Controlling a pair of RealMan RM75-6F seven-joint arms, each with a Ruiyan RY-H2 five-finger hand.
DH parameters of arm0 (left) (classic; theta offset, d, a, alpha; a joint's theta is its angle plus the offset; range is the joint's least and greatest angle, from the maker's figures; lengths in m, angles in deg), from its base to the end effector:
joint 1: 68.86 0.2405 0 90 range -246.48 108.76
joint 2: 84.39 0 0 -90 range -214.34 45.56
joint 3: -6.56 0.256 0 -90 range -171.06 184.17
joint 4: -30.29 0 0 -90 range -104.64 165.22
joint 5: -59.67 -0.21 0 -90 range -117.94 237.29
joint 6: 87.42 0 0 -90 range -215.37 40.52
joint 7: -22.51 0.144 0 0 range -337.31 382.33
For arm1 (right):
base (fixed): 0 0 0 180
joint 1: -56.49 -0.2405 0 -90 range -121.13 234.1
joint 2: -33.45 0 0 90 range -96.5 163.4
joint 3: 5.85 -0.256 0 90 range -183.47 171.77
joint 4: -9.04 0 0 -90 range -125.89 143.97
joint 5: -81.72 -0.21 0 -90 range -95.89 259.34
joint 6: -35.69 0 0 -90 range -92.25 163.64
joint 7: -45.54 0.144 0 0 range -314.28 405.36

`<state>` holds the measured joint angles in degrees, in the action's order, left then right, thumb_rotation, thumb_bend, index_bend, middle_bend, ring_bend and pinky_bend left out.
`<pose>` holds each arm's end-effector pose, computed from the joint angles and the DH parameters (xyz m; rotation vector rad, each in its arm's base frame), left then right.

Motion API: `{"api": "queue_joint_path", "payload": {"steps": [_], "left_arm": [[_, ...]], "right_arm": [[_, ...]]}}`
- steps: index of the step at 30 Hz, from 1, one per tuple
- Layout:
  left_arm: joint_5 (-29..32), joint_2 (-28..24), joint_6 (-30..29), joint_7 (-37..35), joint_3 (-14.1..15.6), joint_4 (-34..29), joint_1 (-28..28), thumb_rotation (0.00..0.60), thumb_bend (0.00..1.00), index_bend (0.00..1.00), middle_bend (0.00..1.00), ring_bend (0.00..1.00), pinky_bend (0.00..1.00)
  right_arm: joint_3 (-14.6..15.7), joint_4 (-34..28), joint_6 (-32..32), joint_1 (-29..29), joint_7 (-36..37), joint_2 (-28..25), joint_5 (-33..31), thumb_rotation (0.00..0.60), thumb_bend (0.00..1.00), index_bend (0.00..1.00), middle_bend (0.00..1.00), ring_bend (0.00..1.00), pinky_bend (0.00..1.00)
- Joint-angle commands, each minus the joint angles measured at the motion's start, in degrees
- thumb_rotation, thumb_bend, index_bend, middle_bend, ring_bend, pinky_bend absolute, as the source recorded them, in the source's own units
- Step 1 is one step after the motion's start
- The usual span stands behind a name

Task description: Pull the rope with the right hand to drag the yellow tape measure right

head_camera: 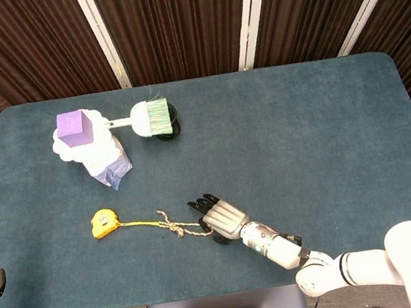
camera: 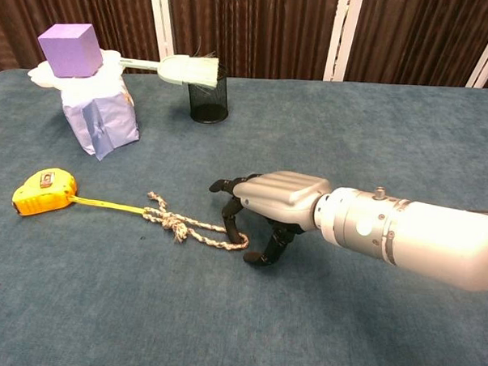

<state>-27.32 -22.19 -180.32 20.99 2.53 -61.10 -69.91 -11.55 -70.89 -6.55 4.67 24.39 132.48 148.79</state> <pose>-0.3155 0.1633 0.1911 -1.2843 -0.7961 -0.9464 -0.0906 -0.3077 -0.1053 2.3148 -0.8749 0.8389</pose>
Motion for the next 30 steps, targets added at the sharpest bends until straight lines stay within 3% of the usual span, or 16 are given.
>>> {"api": "queue_joint_path", "payload": {"steps": [1, 19, 30], "left_arm": [[0.0, 0.0, 0.0, 0.0, 0.0, 0.0, 0.0, 0.600, 0.47, 0.04, 0.00, 0.00, 0.07], [0.0, -0.3, -0.2, -0.4, -0.1, -0.3, 0.2, 0.600, 0.47, 0.04, 0.00, 0.00, 0.07], [0.0, -0.6, -0.8, -1.6, -0.2, 0.0, 0.6, 0.600, 0.47, 0.04, 0.00, 0.00, 0.07]], "right_arm": [[0.0, 0.0, 0.0, 0.0, 0.0, 0.0, 0.0, 0.600, 0.43, 0.63, 0.00, 0.00, 0.00], [1.2, -1.0, -0.7, 0.1, -2.0, -1.2, -0.5, 0.600, 0.46, 0.71, 0.02, 0.00, 0.00], [3.2, -3.1, -2.8, 2.4, -2.9, -6.6, -0.4, 0.600, 0.47, 0.72, 0.02, 0.00, 0.00]]}}
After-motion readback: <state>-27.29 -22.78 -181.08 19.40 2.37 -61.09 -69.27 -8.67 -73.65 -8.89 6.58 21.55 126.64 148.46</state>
